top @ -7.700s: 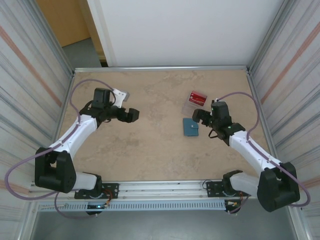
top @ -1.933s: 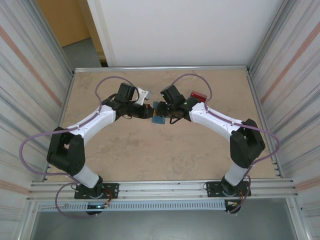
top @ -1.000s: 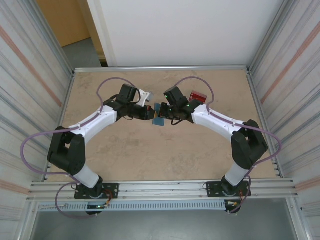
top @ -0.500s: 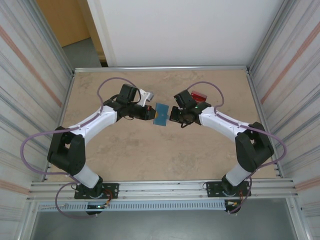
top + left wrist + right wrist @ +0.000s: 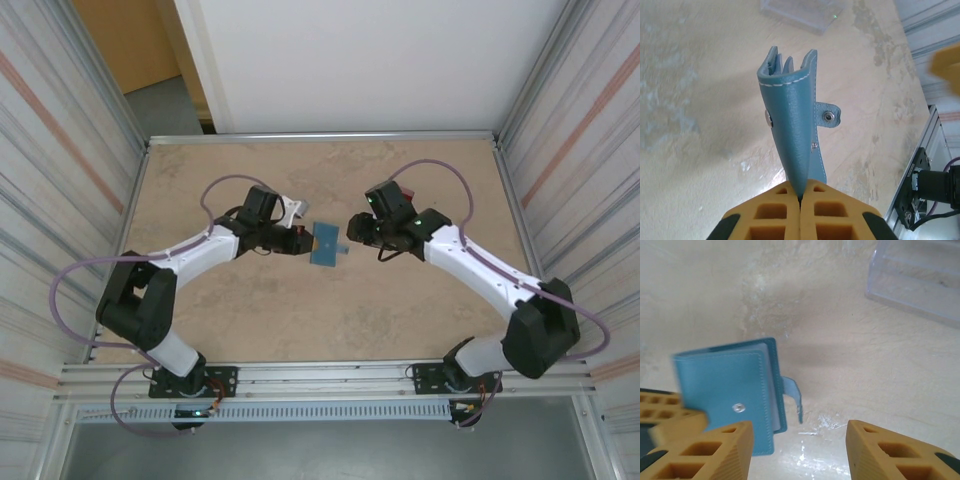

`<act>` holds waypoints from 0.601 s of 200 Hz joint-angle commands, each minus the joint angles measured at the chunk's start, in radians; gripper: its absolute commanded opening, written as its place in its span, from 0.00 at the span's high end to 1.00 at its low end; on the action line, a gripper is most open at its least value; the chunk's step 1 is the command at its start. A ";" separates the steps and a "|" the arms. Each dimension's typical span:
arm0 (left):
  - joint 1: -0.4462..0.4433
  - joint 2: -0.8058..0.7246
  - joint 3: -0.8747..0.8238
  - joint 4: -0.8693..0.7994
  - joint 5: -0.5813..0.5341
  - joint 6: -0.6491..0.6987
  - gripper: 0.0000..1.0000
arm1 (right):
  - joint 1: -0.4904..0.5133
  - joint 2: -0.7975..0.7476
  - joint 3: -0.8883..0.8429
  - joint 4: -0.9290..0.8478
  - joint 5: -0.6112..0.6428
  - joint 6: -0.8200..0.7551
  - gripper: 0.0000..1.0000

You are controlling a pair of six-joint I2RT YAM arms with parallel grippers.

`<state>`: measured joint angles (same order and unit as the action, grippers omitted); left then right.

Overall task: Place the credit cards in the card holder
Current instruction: Open the button on the card holder, then place the card holder at the center of the table.

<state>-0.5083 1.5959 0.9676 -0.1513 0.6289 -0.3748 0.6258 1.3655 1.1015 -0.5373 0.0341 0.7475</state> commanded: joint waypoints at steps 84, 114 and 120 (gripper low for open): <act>0.022 0.126 -0.040 0.089 -0.006 -0.147 0.81 | 0.013 -0.072 -0.094 -0.023 0.011 -0.004 0.49; 0.086 0.135 0.006 0.040 -0.023 -0.124 0.44 | 0.035 -0.009 -0.072 0.011 -0.017 -0.011 0.49; 0.092 0.125 0.015 0.023 -0.040 -0.103 0.40 | 0.040 0.011 -0.058 0.011 -0.025 -0.010 0.50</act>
<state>-0.4561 1.7370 0.9287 -0.0731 0.6247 -0.5171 0.6430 1.3159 1.0023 -0.5449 0.0429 0.7479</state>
